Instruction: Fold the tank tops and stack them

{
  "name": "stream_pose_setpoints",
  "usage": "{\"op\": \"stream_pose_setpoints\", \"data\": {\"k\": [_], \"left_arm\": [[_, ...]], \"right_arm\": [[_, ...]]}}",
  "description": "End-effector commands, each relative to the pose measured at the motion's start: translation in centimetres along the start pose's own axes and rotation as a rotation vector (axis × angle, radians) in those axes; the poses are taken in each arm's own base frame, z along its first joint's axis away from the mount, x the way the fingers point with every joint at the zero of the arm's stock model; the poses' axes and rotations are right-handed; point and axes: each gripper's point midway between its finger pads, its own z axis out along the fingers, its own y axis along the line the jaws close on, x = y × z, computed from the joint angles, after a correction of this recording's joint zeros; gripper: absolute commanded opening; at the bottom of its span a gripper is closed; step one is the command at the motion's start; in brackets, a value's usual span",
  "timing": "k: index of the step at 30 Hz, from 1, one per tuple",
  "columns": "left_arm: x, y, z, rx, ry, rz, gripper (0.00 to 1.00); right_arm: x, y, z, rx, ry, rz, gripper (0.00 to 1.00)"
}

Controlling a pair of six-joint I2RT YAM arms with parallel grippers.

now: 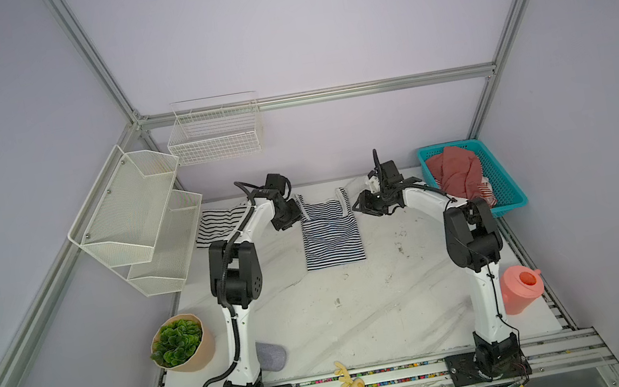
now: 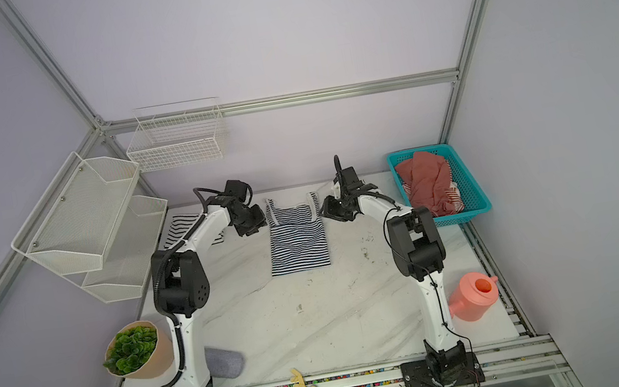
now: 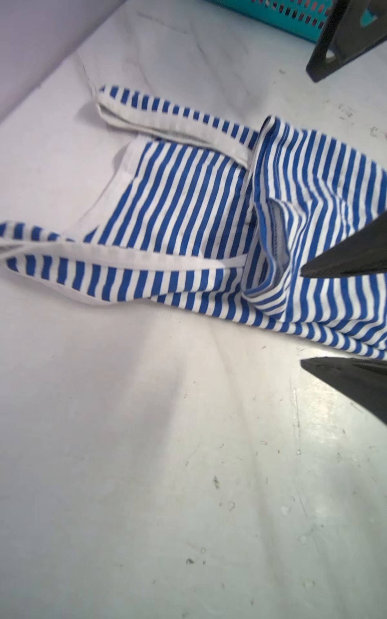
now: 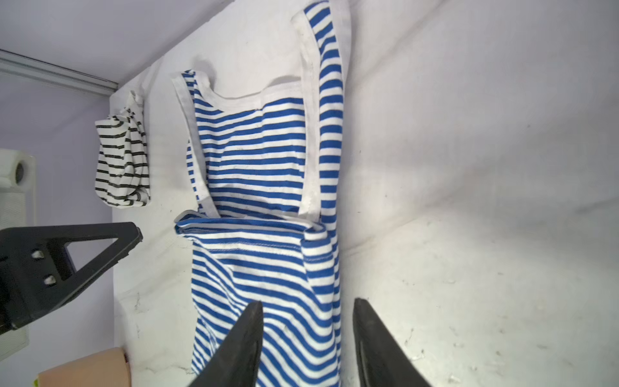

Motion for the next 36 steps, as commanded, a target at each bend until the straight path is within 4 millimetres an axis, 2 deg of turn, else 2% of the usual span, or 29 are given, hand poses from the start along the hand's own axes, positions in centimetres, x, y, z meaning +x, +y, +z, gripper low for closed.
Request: {"op": "stream_pose_setpoints", "data": {"k": [1, 5, 10, 13, 18, 25, 32, 36], "left_arm": [[-0.1, -1.9, -4.4, 0.058, -0.082, 0.009, 0.39], [4.3, -0.5, -4.0, 0.041, -0.005, 0.022, 0.39], [10.4, 1.9, -3.3, -0.006, 0.111, 0.059, 0.4], [12.5, 3.0, -3.2, -0.024, 0.148, 0.065, 0.45], [14.2, 4.0, -2.9, -0.04, 0.174, 0.065, 0.47], [15.7, 4.5, -0.7, -0.02, 0.211, 0.027, 0.46], [15.8, 4.3, -0.1, 0.003, 0.209, -0.008, 0.46], [16.0, 4.4, 0.3, 0.0, 0.218, -0.009, 0.46]], "right_arm": [[0.5, 2.6, -1.5, -0.07, -0.02, -0.021, 0.4], [4.3, 1.5, -1.6, -0.017, 0.051, -0.042, 0.39], [9.1, -0.1, -2.5, 0.082, 0.123, -0.06, 0.55], [12.0, -0.5, -2.4, 0.107, 0.177, -0.072, 0.57], [15.9, -1.4, -2.0, 0.147, 0.252, -0.071, 0.53], [17.5, -2.6, -1.7, 0.17, 0.273, -0.048, 0.51], [17.2, -2.4, -1.4, 0.159, 0.258, -0.037, 0.49], [17.1, -2.2, -0.9, 0.139, 0.255, -0.025, 0.44]]}}
